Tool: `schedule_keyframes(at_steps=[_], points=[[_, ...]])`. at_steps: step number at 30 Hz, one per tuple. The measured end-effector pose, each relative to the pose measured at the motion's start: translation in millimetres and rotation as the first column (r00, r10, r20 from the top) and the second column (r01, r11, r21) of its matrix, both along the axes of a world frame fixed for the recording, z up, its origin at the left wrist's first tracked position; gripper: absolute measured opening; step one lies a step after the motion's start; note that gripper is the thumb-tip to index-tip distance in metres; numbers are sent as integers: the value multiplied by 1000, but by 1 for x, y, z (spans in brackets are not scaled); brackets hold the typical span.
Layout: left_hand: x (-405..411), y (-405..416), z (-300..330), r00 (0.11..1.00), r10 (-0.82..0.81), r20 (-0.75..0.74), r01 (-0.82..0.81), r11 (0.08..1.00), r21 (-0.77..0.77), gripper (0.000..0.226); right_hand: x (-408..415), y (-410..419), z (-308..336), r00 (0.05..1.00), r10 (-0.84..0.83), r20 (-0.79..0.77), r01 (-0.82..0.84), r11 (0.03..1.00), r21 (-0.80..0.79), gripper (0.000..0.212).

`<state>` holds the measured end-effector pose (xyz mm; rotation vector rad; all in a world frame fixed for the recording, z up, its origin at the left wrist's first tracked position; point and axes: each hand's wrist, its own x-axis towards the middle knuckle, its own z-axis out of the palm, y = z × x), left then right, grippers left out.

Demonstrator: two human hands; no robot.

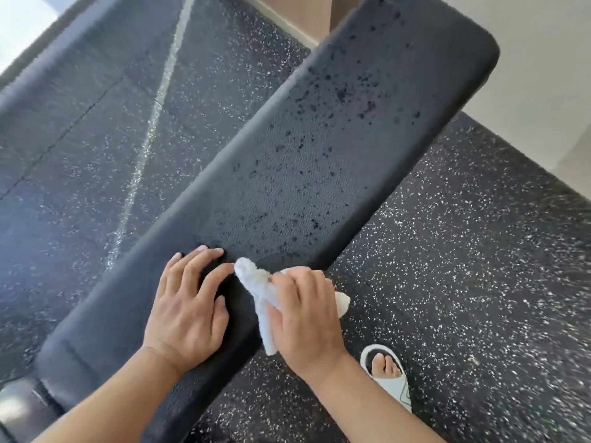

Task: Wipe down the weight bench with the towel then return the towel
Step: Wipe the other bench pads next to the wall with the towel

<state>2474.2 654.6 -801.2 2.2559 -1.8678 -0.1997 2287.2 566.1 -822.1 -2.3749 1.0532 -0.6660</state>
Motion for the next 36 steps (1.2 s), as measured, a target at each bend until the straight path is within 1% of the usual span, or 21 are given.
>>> schedule_keyframes(at_steps=[3, 6, 10, 13, 15, 17, 19, 20, 23, 25, 28, 32, 36], points=[[2, 2, -3, 1000, 6, 11, -6, 1000, 6, 45, 5, 9, 5, 994, 101, -43, -102, 995, -17, 19], [3, 3, -3, 1000, 9, -17, -8, 1000, 10, 46, 13, 28, 11, 976, 193, -98, -197, 980, -26, 20], [2, 6, -3, 1000, 12, -7, -12, 1000, 12, 45, 23, 43, 14, 982, 142, -126, -144, 990, -5, 20], [-6, 11, -2, 998, 42, 44, -44, 998, 51, 45, 23, 42, 16, 972, 150, -180, -156, 988, -20, 20], [-12, 18, 2, 993, 113, 18, -114, 991, 71, 47, 25, 41, 18, 961, 178, -211, -191, 981, -43, 22], [-11, 35, 5, 969, 232, -85, -228, 972, 53, 46, 36, 44, 21, 944, 234, -233, -254, 965, -61, 27], [-3, 63, 9, 934, 325, -148, -324, 946, 30, 43, 59, 50, 24, 920, 298, -255, -327, 942, -80, 30], [4, 80, 11, 925, 347, -151, -348, 937, 25, 44, 73, 55, 25, 908, 324, -265, -358, 930, -88, 30], [31, 134, 16, 916, 381, -124, -380, 924, 38, 59, 120, 75, 25, 866, 410, -286, -449, 890, -85, 26], [46, 164, 19, 900, 423, -104, -417, 906, 71, 62, 151, 93, 24, 840, 460, -289, -499, 863, -80, 23], [60, 199, 23, 856, 512, -71, -502, 856, 123, 60, 195, 124, 24, 806, 526, -273, -562, 824, -71, 21], [79, 232, 30, 784, 610, -119, -598, 792, 120, 50, 237, 163, 25, 750, 609, -258, -646, 758, -89, 18], [80, 242, 28, 757, 645, -108, -625, 762, 171, 45, 250, 179, 22, 751, 606, -264, -650, 748, -134, 16]])
